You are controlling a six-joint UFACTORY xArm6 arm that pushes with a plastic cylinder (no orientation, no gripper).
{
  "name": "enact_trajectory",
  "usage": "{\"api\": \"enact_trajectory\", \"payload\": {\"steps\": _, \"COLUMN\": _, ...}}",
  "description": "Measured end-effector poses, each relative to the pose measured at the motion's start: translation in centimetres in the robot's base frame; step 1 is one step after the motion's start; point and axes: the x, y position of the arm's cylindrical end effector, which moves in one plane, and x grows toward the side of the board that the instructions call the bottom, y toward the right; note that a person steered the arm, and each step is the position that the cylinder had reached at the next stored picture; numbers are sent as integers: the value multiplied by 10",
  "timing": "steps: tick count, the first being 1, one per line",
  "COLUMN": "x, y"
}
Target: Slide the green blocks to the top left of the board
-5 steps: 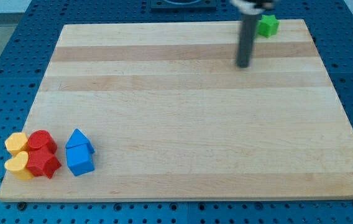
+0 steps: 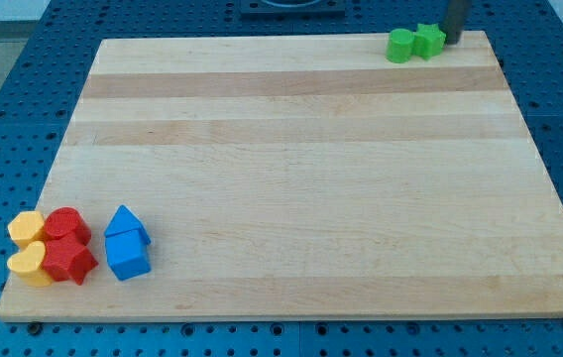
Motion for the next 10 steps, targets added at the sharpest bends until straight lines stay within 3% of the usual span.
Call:
{"api": "enact_trajectory", "payload": {"steps": 3, "x": 46, "y": -171}}
{"api": "enact_trajectory", "payload": {"steps": 5, "x": 46, "y": -308}}
{"api": "enact_trajectory", "payload": {"steps": 6, "x": 44, "y": -315}}
{"api": "enact_trajectory", "payload": {"steps": 7, "x": 34, "y": -276}}
{"api": "enact_trajectory", "payload": {"steps": 8, "x": 4, "y": -284}}
{"api": "enact_trajectory", "payload": {"steps": 10, "x": -5, "y": -413}}
